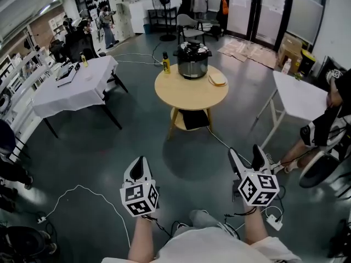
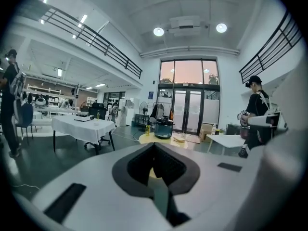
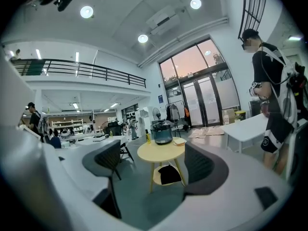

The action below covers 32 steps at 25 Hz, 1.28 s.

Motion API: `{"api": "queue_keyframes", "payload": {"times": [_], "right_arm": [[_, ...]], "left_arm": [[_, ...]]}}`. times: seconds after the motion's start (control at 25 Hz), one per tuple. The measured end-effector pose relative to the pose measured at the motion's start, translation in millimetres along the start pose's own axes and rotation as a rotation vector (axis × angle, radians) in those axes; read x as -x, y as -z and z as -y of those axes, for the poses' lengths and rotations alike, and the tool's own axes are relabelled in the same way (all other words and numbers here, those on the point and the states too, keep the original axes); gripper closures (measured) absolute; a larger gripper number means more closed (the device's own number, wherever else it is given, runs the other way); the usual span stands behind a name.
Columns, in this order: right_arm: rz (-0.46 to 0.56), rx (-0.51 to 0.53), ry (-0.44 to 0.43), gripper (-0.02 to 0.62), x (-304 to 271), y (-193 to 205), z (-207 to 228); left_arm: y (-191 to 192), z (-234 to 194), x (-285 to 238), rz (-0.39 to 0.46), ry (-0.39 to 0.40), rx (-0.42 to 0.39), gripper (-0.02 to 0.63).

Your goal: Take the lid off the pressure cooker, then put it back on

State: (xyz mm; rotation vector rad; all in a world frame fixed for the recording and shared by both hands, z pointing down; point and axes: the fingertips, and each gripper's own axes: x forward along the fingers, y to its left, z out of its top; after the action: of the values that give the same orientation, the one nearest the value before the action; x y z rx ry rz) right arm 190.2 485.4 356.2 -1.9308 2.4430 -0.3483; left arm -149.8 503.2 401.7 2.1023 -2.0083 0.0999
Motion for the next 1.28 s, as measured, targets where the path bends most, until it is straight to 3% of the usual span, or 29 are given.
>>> {"api": "queue_keyframes", "payload": {"times": [0.52,1.28], "right_arm": [[-0.052,-0.014,0.005,0.178,-67,10,13],[-0.043,-0.024,-0.025,0.195,-303,-40,74]], "left_arm": [[3,-9,-56,-0.038,0.005,0.001,0.615],[-59,-9,-280,-0.02,-0.04,0.009,0.617]]}}
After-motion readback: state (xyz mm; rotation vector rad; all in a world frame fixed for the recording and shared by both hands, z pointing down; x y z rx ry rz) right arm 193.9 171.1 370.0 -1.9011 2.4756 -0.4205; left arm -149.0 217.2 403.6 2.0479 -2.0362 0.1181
